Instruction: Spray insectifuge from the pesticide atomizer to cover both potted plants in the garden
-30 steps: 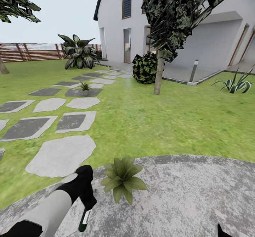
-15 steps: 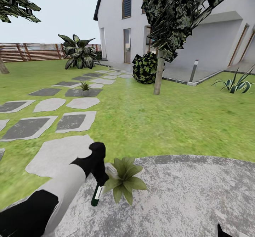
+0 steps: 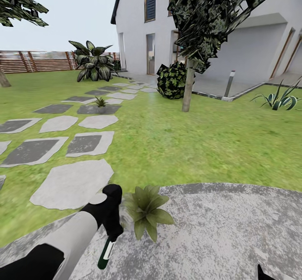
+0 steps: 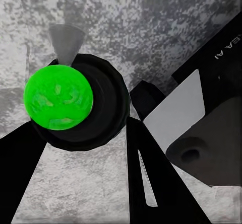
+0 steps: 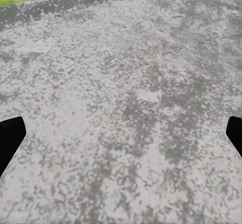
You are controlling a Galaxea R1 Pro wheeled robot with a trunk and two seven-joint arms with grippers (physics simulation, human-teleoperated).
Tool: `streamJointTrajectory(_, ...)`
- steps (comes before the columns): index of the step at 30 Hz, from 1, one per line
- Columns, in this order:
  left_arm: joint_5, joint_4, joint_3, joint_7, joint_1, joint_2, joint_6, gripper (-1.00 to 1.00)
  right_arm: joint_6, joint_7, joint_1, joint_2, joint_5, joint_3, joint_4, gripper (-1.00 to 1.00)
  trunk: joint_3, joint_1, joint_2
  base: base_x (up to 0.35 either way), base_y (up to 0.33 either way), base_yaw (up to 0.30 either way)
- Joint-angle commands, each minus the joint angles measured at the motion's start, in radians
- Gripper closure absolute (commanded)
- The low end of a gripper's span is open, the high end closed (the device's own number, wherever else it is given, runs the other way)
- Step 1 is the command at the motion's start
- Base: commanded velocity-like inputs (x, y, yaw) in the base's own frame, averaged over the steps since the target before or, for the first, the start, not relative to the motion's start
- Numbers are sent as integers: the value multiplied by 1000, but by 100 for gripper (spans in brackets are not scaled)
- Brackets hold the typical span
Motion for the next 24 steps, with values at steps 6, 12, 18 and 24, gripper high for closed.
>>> streamJointTrajectory(6, -8, -10, 5, -9, 4, 29, 9, 100, -5, 9, -1, -1, 8, -9, 0, -100, -1, 0, 0, 0, 0, 0)
streamJointTrajectory(12, -8, -12, 6, -8, -2, 29, 9, 100, -5, 9, -2, -1, 8, -9, 0, -100, -1, 0, 0, 29, 0, 0)
streamJointTrajectory(18, -8, -12, 6, -8, -4, 29, 9, 100, -5, 7, -1, -1, 8, -9, 0, -100, -1, 0, 0, 267, 0, 0)
streamJointTrajectory(24, -8, -12, 7, -8, -1, 27, 9, 100, -5, 7, -2, -1, 7, -9, -1, -100, -1, 0, 0, 332, 0, 0)
